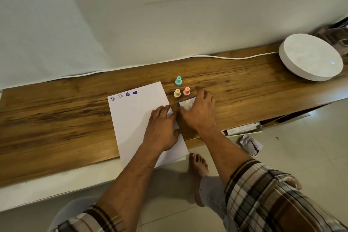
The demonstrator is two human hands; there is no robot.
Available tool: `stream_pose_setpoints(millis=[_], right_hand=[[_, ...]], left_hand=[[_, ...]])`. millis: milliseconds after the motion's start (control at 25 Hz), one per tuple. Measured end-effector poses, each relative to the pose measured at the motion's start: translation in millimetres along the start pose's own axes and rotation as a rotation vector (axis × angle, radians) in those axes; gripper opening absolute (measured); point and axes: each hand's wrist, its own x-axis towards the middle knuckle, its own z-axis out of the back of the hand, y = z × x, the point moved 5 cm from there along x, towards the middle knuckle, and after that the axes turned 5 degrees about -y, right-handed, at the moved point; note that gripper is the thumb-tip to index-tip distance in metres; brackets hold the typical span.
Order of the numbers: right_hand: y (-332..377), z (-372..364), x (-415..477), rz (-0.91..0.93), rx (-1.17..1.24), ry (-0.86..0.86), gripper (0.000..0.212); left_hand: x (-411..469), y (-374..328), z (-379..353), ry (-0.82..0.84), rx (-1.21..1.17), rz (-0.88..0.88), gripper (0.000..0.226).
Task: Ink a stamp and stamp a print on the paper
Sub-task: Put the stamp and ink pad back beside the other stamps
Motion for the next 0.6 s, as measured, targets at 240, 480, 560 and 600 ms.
stream_pose_setpoints(millis=[240, 480, 560, 600], right_hand=[[5.3, -4.7, -0.4, 0.056, -0.031, -0.002, 0.09], [6.6, -3.1, -2.2, 0.055, -0.066, -0.01, 0.089], [8.1, -3.3, -4.6, 0.055, -0.09, -0.007, 0.087], [8.4, -3.9, -5.8, 0.056, -0.097, 0.002, 0.087]], left_hand=[[-0.9, -1.4, 2.3, -0.003, -0.014, -0.01, 0.076], [0.7, -2.9, 0.7, 0.012, -0.015, -0.005, 0.077], [1.8, -1.3, -0.5, 0.01, -0.009, -0.007, 0.077], [2.5, -0.9, -1.3, 0.014, -0.005, -0.01, 0.077]])
